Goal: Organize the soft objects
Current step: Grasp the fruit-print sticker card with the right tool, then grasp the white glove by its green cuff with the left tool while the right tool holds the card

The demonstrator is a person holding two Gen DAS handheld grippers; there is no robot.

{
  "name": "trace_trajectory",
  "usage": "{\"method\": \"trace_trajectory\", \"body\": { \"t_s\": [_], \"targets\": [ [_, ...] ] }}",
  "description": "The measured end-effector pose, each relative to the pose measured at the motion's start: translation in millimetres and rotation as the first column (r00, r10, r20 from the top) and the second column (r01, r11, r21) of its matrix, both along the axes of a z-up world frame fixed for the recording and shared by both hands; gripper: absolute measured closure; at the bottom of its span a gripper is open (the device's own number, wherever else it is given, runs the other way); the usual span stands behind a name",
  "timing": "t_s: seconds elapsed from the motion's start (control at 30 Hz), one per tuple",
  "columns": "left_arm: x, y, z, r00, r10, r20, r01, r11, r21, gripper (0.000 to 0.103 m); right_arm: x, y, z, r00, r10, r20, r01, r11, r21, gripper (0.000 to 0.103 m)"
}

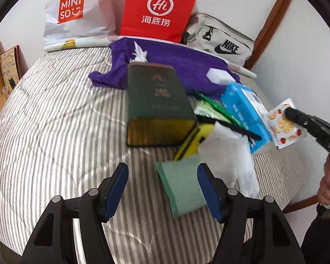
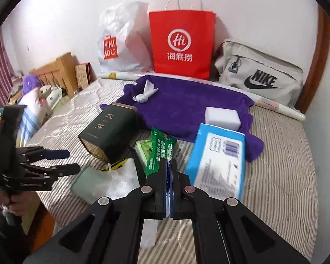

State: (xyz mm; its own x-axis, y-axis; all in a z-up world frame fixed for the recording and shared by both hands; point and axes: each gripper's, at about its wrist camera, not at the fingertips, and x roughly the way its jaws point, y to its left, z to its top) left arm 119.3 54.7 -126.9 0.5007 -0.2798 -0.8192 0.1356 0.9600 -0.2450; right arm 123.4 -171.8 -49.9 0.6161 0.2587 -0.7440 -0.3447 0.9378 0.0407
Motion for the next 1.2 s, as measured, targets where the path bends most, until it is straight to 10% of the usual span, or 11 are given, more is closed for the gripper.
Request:
{"method": "trace_trajectory", "body": {
  "t_s": [0.7, 1.2],
  "targets": [
    [0.6, -63.2, -29.0, 0.988, -0.151, 0.023, 0.148, 0.984, 0.101, 0.023, -52.4, -60.7, -64.7, 0.987, -0.096, -0.132, 0.107, 0.991, 0.076, 0.101],
    [-20.8, -56.1, -22.2, 0.985, -0.138, 0.101, 0.121, 0.980, 0.160, 0.038, -52.3, -63.3, -70.7, 0.986, -0.103, -0.132, 0.117, 0.988, 0.097, 0.101]
  ]
}}
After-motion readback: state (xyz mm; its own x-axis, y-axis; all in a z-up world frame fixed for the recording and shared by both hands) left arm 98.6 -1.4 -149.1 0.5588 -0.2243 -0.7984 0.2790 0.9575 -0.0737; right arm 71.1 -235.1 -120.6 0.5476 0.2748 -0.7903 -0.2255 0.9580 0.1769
